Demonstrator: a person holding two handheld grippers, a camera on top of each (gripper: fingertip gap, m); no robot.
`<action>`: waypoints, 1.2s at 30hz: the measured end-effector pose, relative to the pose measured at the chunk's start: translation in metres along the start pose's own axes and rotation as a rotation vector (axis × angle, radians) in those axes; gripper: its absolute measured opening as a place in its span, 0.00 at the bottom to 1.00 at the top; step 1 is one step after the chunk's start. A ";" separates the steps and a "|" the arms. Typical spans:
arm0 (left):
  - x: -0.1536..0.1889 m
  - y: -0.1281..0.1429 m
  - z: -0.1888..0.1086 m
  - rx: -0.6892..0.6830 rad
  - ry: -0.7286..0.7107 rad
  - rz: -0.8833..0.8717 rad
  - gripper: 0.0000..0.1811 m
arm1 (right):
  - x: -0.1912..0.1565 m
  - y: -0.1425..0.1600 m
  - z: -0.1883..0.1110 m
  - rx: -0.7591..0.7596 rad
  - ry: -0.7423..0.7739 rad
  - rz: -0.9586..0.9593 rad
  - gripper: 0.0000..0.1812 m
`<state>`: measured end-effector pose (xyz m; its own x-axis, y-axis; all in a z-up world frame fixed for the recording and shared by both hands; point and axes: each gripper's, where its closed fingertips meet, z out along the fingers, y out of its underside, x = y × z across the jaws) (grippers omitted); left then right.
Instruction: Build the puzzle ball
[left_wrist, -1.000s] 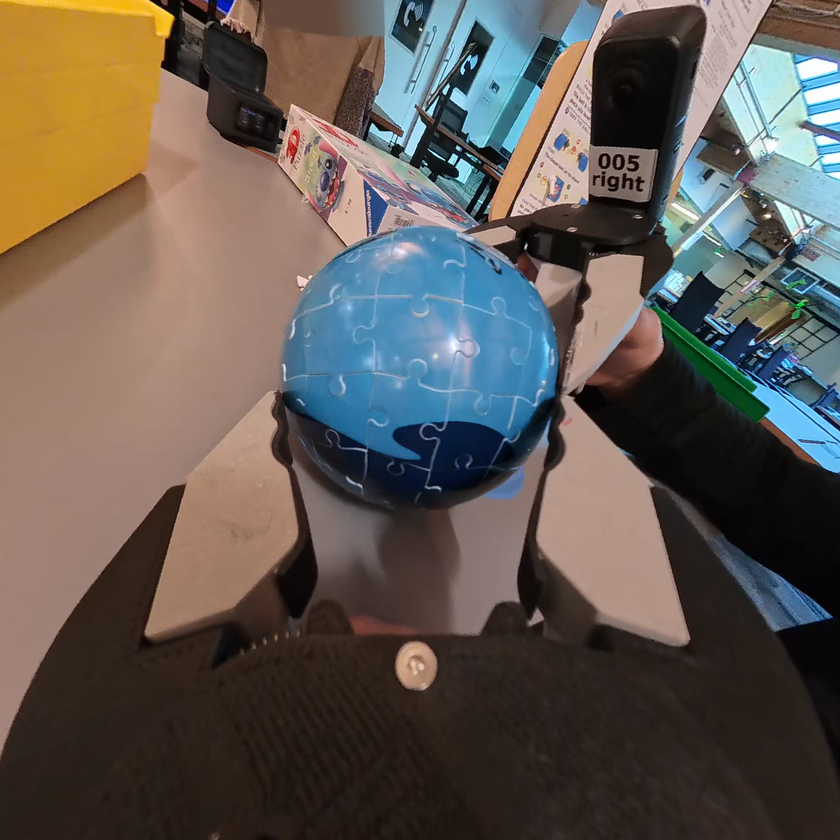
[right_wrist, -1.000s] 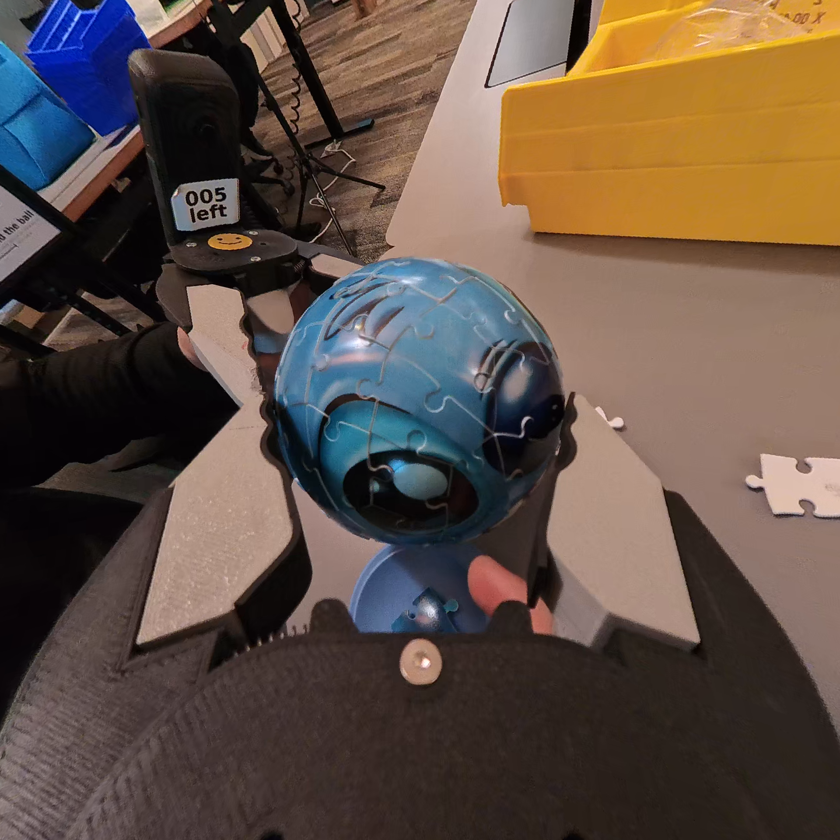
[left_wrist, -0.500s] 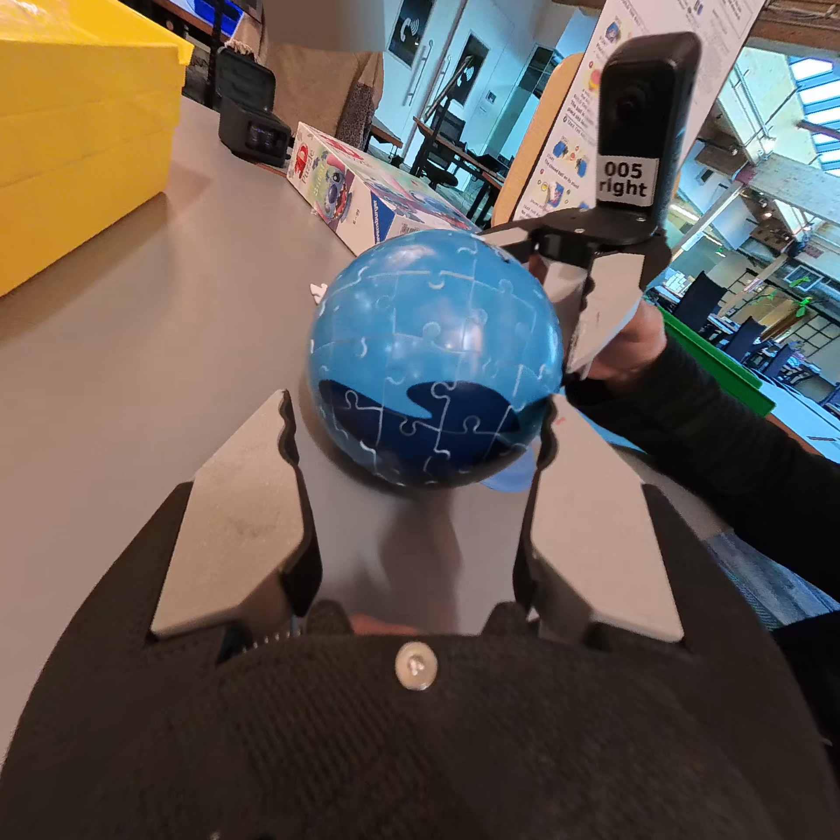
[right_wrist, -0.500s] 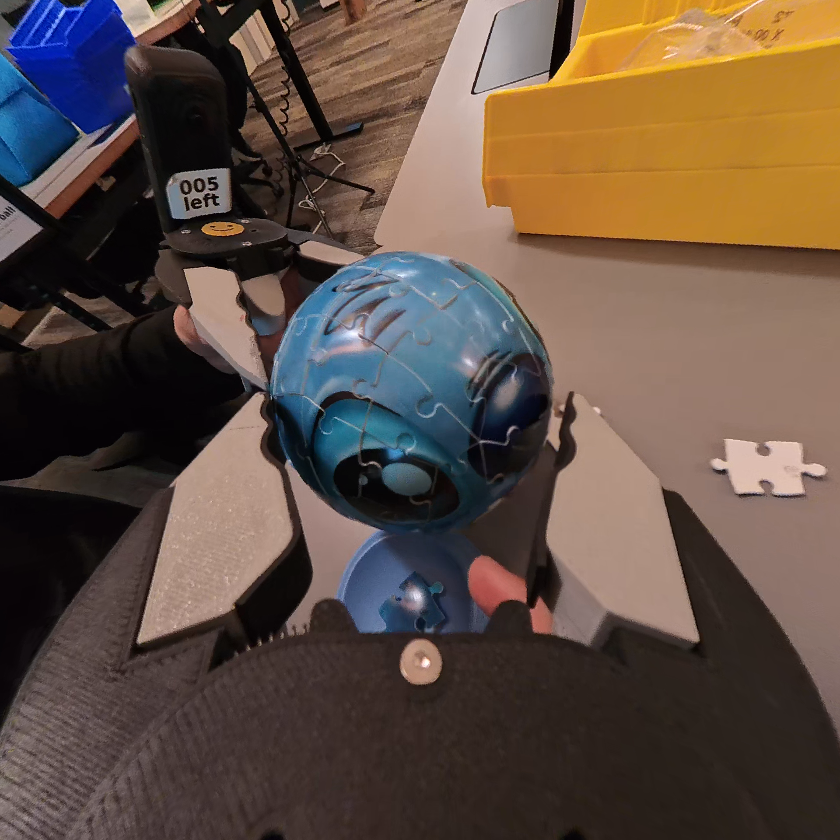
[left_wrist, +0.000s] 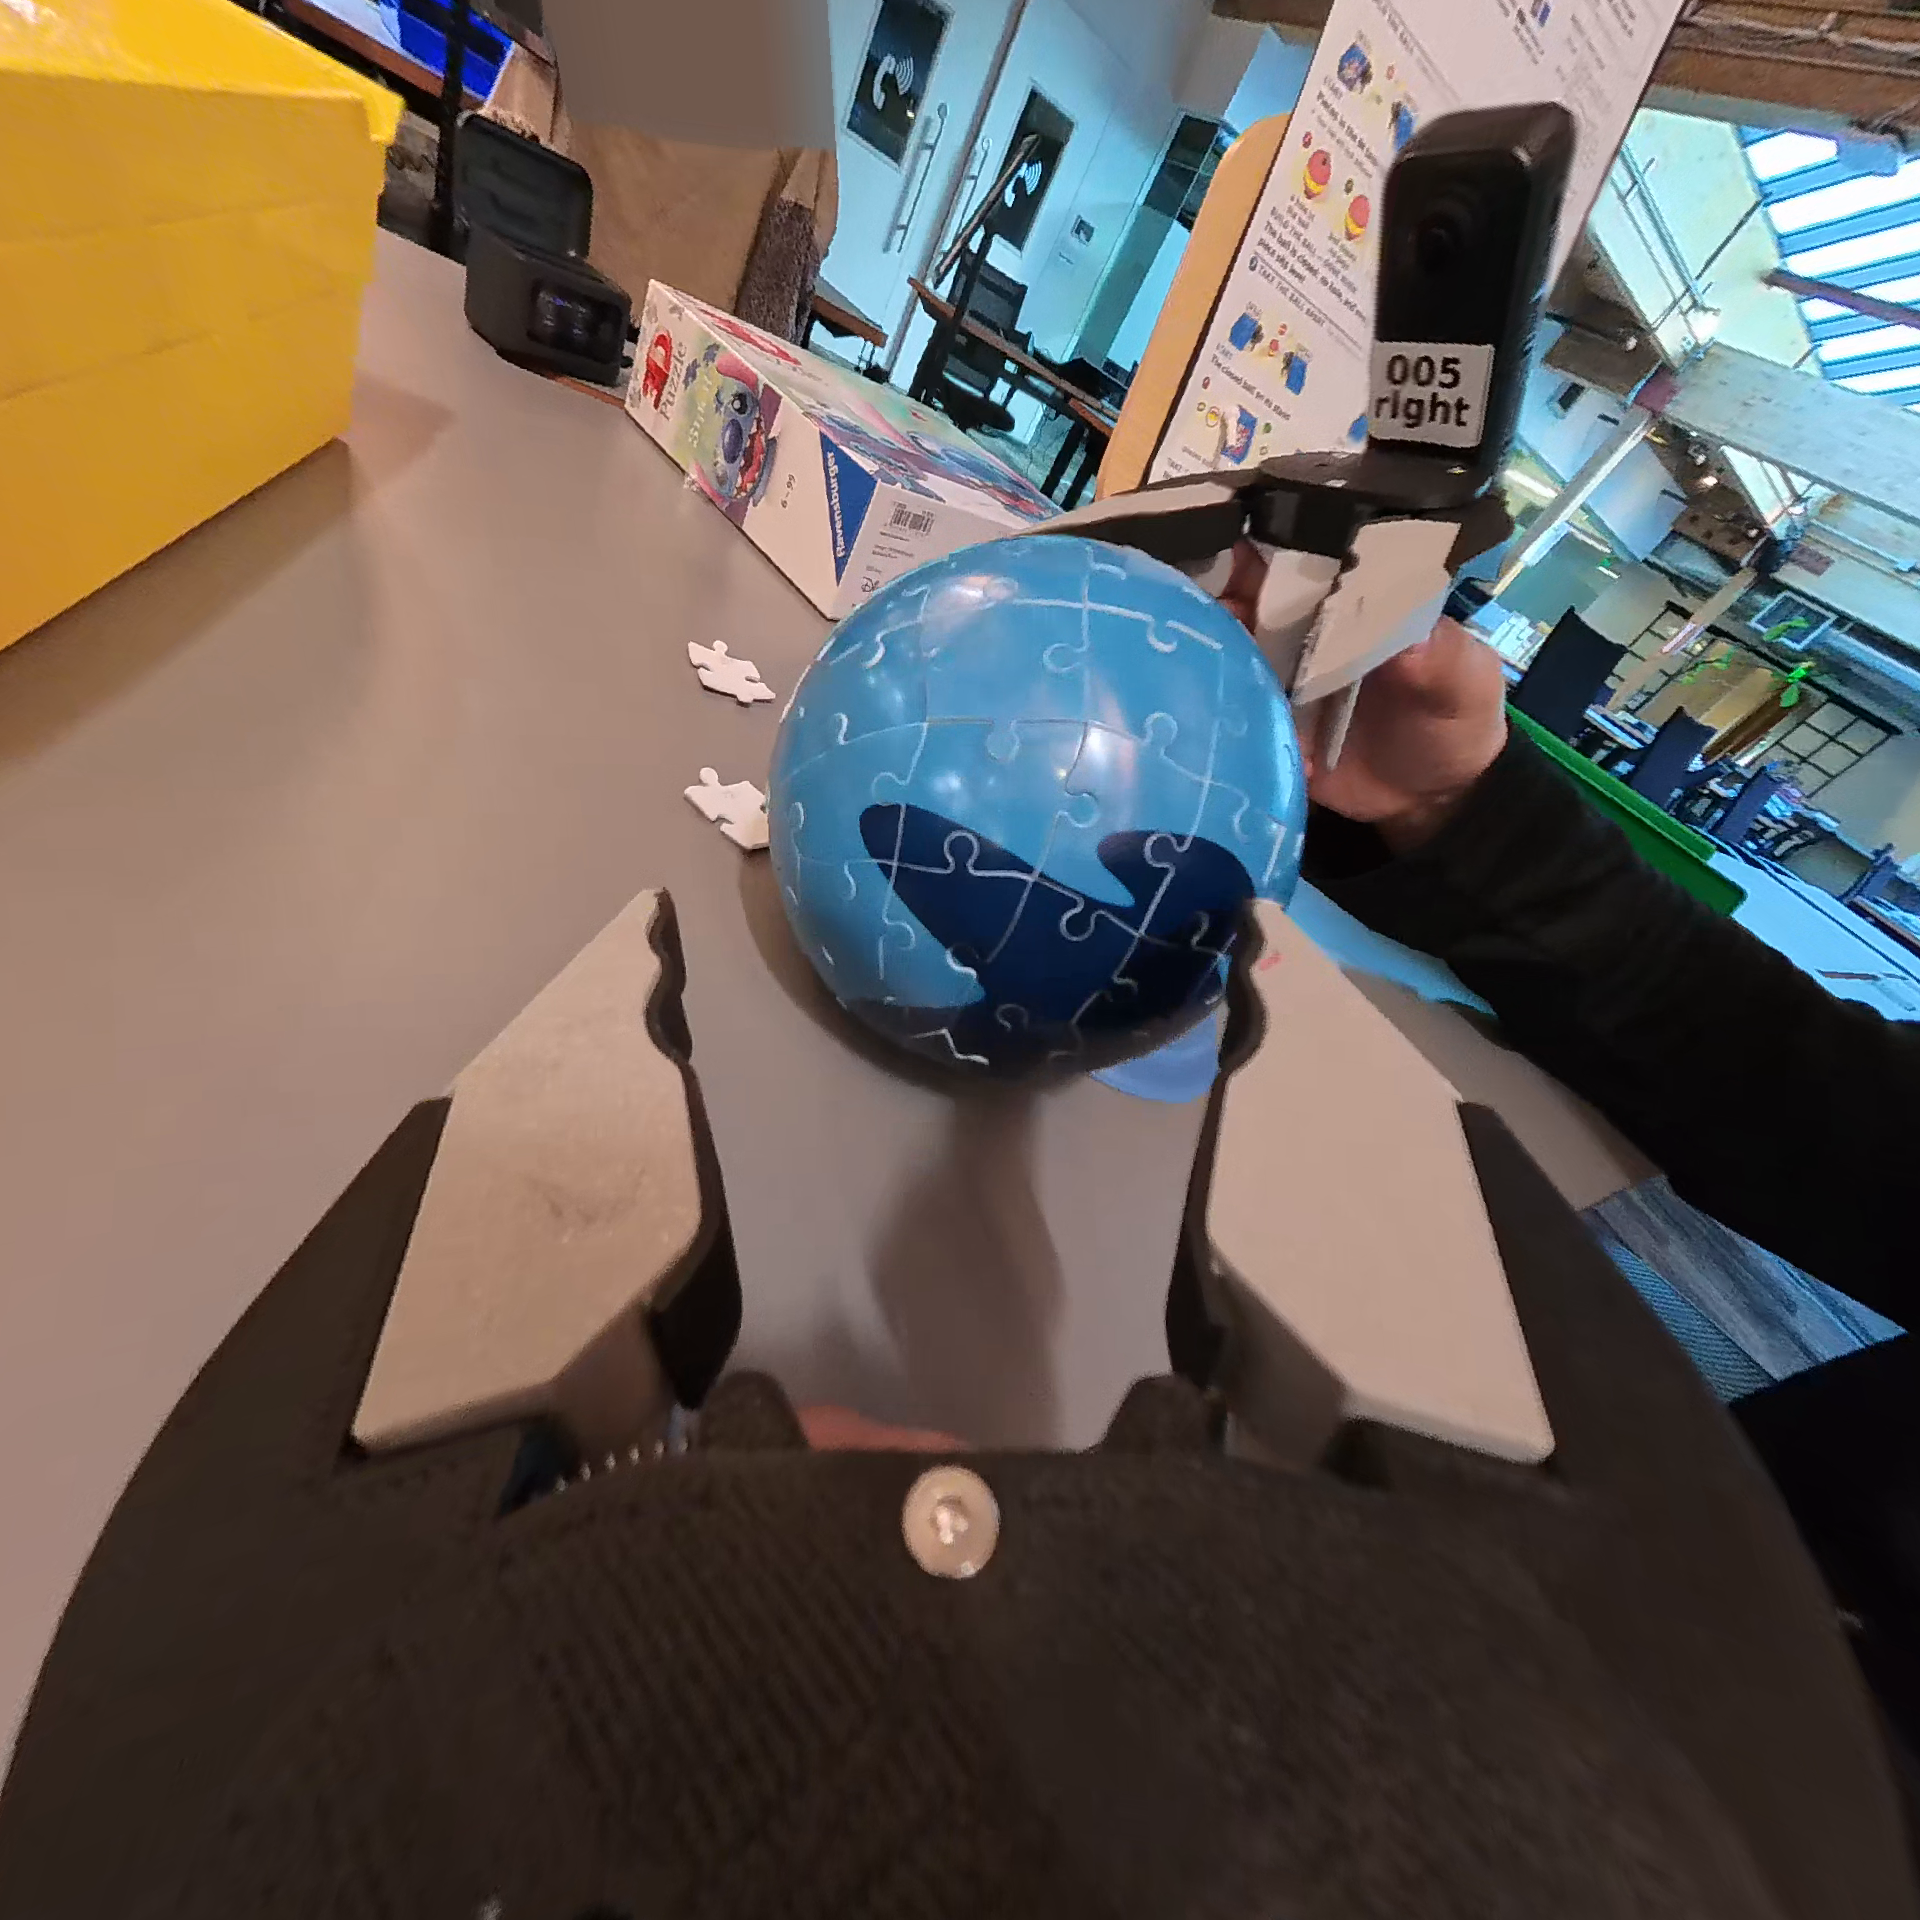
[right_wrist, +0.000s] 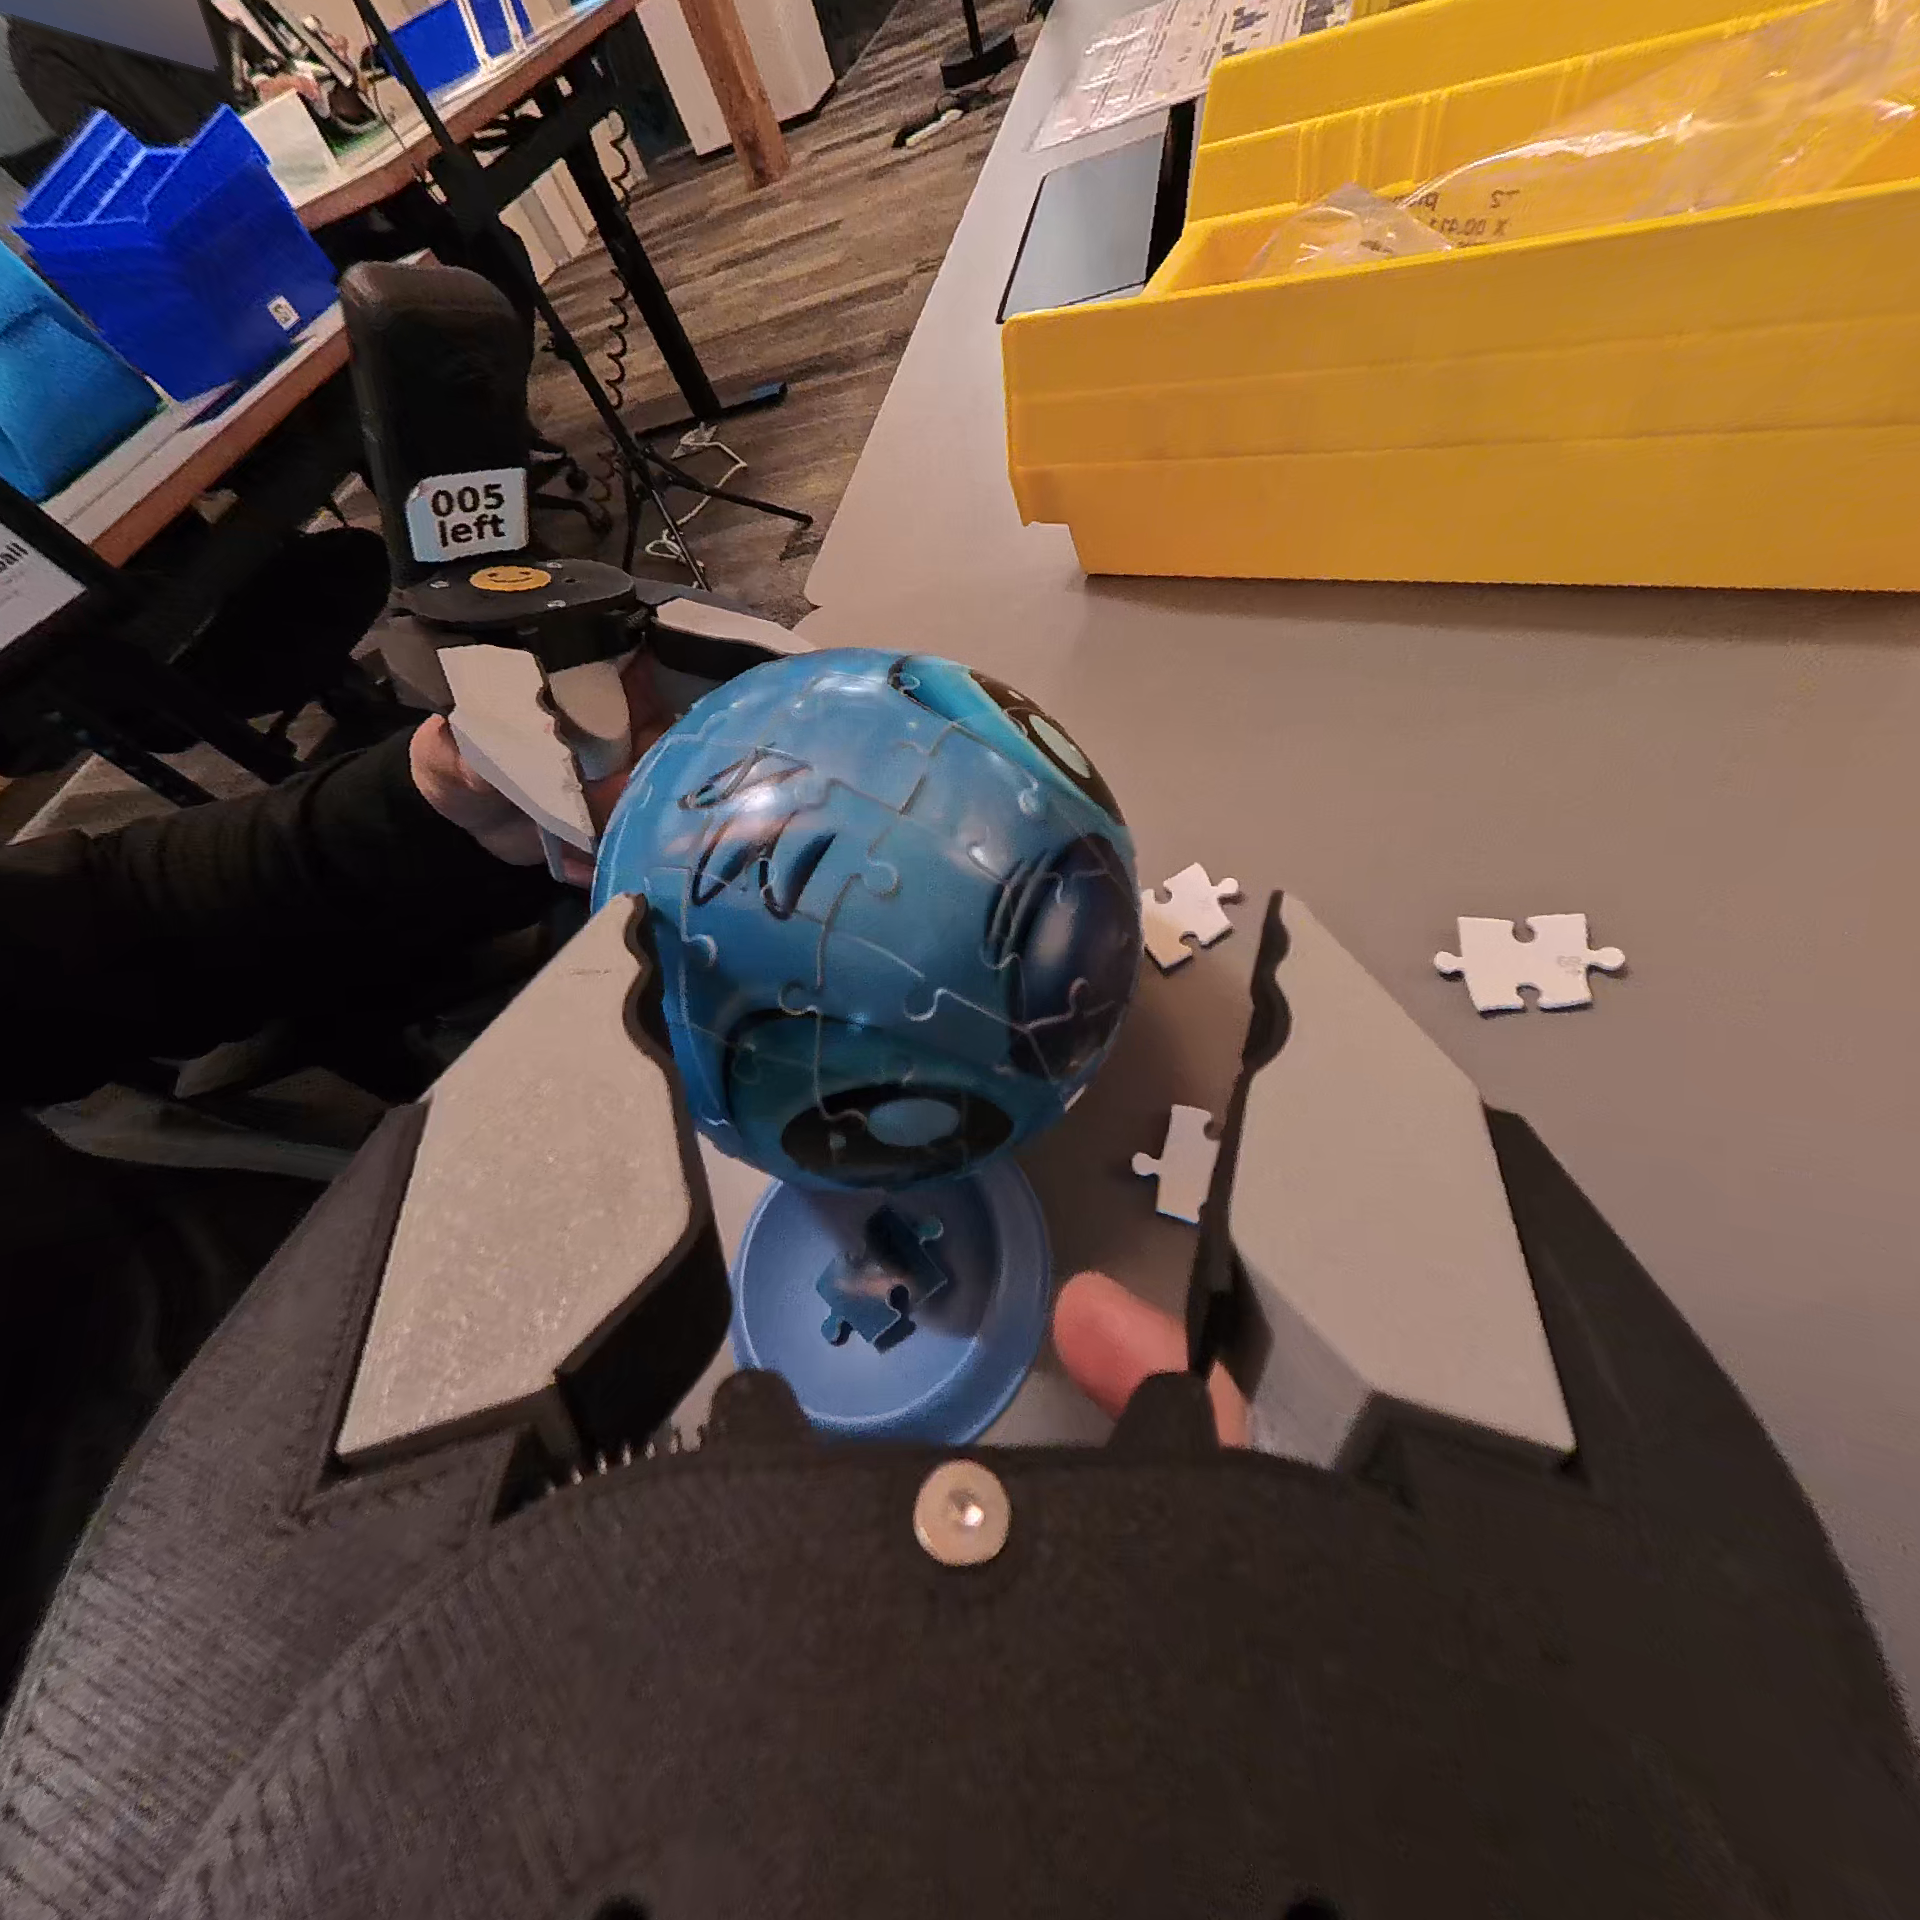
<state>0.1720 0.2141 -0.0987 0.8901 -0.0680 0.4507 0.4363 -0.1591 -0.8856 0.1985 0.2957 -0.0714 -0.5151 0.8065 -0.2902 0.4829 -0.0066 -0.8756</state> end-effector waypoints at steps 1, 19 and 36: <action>-0.001 0.001 -0.001 -0.005 -0.001 -0.001 0.57 | 0.000 0.000 -0.003 0.003 0.005 -0.009 0.61; -0.008 0.020 -0.005 -0.079 0.021 0.107 0.50 | -0.029 0.098 -0.013 -0.288 0.081 -0.398 0.30; -0.014 0.019 -0.009 -0.070 0.004 0.109 0.48 | -0.021 0.105 -0.029 -0.403 0.082 -0.350 0.05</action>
<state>0.1668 0.2028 -0.1202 0.9312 -0.0922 0.3526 0.3265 -0.2186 -0.9196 0.2807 0.2958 -0.1465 -0.6447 0.7635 0.0371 0.5342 0.4848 -0.6926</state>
